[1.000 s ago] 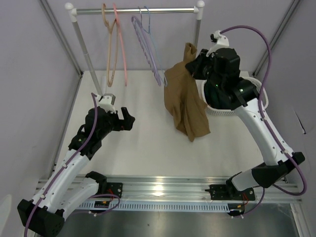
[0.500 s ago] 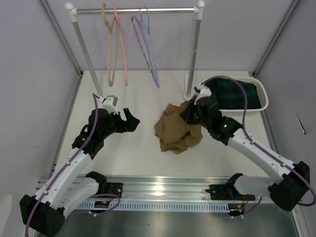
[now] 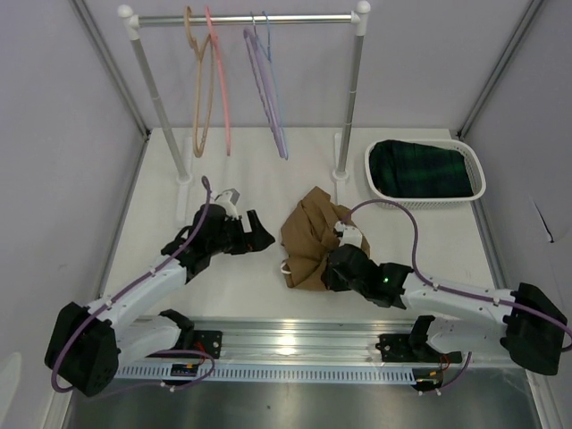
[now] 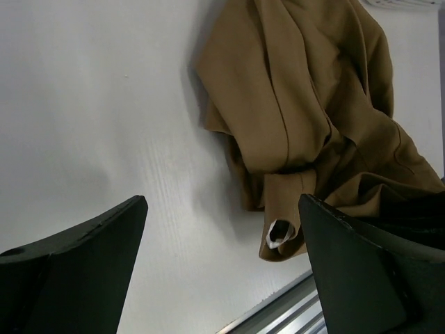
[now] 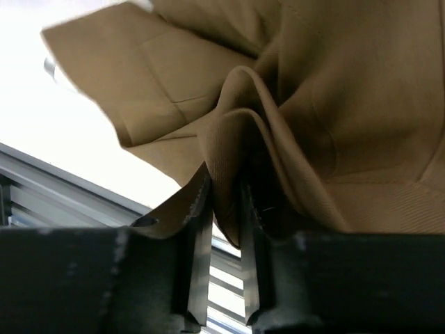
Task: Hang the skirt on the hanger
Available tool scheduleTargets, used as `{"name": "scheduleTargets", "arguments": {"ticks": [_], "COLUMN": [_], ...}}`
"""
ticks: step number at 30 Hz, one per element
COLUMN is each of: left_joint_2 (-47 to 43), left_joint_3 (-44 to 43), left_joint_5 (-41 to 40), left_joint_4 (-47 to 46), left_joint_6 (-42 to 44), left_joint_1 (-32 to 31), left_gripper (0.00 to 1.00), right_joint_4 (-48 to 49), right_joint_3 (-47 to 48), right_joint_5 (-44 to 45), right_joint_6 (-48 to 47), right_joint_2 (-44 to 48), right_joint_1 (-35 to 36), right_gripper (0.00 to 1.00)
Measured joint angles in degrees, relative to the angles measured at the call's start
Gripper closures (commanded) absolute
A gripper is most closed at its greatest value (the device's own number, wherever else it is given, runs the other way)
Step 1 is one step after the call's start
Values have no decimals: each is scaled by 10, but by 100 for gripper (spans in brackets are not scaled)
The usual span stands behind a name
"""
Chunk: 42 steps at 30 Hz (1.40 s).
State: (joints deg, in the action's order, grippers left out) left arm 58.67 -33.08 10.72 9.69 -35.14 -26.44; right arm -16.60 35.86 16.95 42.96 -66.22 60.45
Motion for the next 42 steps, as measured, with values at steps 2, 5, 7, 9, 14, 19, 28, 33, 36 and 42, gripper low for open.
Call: {"name": "scheduleTargets", "arguments": {"ticks": [2, 5, 7, 9, 14, 19, 28, 33, 36, 42], "left_joint_2": [21, 58, 78, 89, 92, 94, 137, 170, 182, 193], "left_joint_3": [0, 0, 0, 0, 3, 11, 10, 8, 2, -28], "left_joint_5": [0, -1, -2, -2, -2, 15, 49, 62, 71, 71], "left_joint_4": [-20, -39, -47, -50, -64, -86, -113, -122, -128, -138], "left_joint_6": [-10, -20, -24, -24, -24, -23, -17, -15, -21, -41], "left_joint_1": [-22, -52, -70, -85, -108, -110, -141, -152, -156, -158], "left_gripper": [4, 7, 9, 9, 9, 12, 18, 40, 77, 100], "right_joint_4": [-10, -30, -39, -54, -101, -147, -200, -205, -210, -225], "right_joint_3": [-16, -24, -24, -24, -10, 11, 16, 16, 16, 16], "right_joint_5": [10, 22, 28, 36, 52, 69, 90, 94, 98, 102], "right_joint_6": [17, 33, 39, 44, 53, 63, 85, 92, 94, 95], "right_joint_2": [34, 74, 90, 102, 113, 133, 158, 147, 140, 133], "right_joint_1": [2, 4, 4, 5, 5, 5, 5, 5, 5, -10], "right_gripper": [61, 52, 48, 47, 39, 36, 36, 35, 34, 32]}}
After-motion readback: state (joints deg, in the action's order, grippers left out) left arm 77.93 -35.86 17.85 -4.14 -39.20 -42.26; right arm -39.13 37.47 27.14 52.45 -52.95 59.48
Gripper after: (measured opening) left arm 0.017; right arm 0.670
